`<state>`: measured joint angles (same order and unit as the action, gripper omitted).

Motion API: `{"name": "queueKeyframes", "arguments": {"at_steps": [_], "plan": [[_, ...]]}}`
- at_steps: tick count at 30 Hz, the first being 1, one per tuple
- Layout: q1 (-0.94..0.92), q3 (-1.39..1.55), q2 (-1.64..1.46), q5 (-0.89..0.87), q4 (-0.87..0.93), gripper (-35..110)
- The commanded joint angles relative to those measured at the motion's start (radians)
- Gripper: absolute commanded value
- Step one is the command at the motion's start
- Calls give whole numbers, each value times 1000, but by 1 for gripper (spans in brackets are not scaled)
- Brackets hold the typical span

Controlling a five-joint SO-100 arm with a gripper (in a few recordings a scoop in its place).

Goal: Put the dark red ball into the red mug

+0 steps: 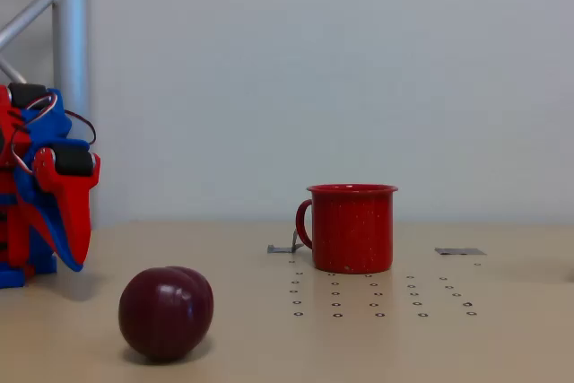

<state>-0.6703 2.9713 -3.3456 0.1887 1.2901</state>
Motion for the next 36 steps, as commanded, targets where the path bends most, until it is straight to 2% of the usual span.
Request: {"name": "queueKeyframes", "arguments": {"at_steps": [1,17,23,27,31,36], "plan": [[495,20,51,11,-28,-2],[486,20,61,28,-38,-2],[370,-149,364,362,-221,-2],[307,-321,568,522,-305,-2],[267,-506,746,810,-324,-2],[215,-646,881,1005,-399,1]]}}
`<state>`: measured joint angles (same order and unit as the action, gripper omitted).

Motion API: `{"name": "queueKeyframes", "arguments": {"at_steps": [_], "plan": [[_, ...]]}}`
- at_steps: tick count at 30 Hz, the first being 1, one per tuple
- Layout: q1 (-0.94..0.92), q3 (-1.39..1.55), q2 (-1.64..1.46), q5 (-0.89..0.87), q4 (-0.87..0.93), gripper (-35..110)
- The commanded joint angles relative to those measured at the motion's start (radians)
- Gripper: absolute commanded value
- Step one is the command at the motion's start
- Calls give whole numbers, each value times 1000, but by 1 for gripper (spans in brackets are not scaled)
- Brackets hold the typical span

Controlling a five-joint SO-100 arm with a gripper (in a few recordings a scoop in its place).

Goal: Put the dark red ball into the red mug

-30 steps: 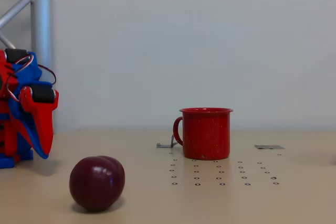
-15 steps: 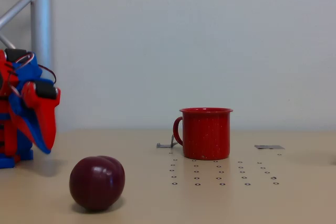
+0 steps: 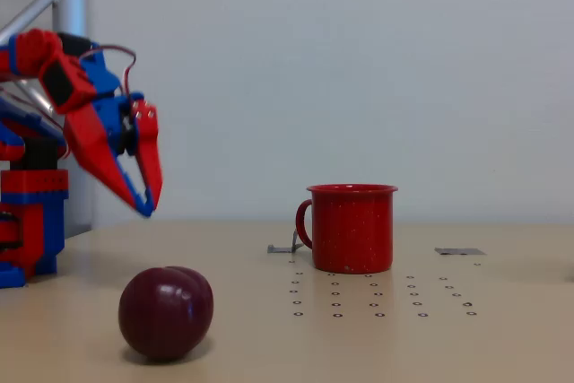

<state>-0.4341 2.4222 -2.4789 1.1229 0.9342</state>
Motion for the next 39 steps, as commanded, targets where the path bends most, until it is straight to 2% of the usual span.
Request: {"name": "queueKeyframes", "arguments": {"at_steps": [1,5,9,11,17,27,31,39], "plan": [[-35,-106,28,124,-60,2],[-110,-146,77,301,-127,14],[-192,-202,138,433,-143,21],[-250,-219,175,442,-156,33],[-348,-247,290,568,-293,44],[-410,-229,534,581,-772,47],[-445,-247,614,611,-847,47],[-480,-275,727,638,-877,45]]}}
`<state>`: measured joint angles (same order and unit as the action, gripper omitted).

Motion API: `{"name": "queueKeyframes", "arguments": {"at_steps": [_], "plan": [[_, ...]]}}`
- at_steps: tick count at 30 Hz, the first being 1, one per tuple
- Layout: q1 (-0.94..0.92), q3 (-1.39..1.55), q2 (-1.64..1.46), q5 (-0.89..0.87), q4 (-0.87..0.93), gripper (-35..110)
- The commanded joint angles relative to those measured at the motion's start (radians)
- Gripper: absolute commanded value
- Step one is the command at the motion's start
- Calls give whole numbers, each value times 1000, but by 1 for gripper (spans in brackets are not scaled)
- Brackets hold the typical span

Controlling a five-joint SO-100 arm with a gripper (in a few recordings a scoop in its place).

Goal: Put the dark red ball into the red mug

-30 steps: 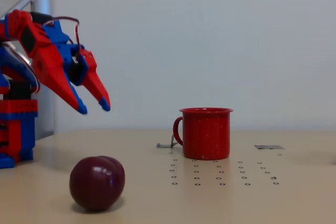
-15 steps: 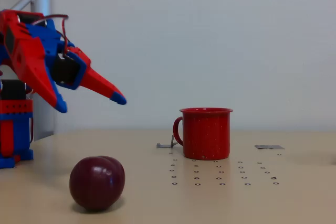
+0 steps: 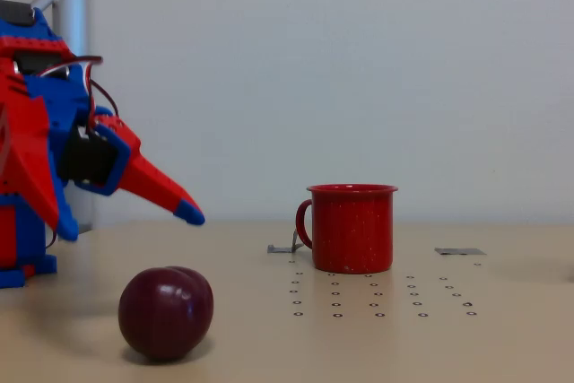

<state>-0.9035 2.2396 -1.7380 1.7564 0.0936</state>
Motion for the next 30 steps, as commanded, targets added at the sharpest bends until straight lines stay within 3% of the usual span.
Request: {"name": "queueKeyframes", "arguments": {"at_steps": [1,8,19,23,30], "plan": [[-5,-97,-2,-5,-37,45],[46,-87,61,-87,-135,46],[64,-71,163,-48,-238,46],[67,-12,178,-23,-350,46],[94,5,187,-8,-351,46]]}}
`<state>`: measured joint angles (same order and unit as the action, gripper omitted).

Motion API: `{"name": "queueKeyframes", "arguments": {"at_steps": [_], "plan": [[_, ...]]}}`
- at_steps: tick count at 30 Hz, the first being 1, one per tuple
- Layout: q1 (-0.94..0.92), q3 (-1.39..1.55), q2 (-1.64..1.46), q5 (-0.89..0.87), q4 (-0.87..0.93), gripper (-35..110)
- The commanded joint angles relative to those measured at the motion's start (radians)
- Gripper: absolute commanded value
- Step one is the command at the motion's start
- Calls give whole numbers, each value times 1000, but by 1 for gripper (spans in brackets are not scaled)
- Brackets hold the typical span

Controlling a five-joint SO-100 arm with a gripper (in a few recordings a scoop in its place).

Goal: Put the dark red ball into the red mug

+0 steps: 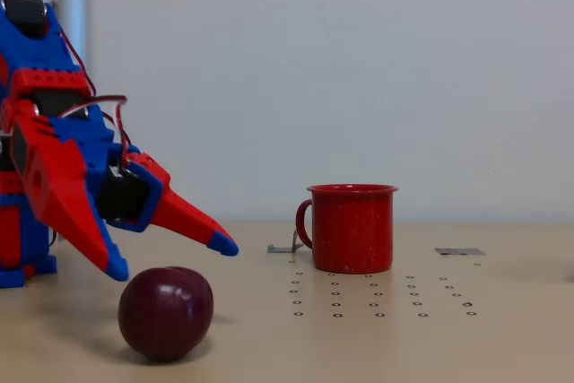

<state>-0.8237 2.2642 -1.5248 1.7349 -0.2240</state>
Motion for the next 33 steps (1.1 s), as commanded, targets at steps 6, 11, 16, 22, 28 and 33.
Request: {"name": "queueKeyframes", "arguments": {"at_steps": [6,11,16,22,28,33], "plan": [[18,-18,-14,41,-40,46],[-17,-18,12,89,-38,46],[-34,-37,55,118,-38,46],[-29,-60,92,106,-38,46],[-31,-78,114,100,-31,43],[-28,-103,135,95,-25,41]]}}
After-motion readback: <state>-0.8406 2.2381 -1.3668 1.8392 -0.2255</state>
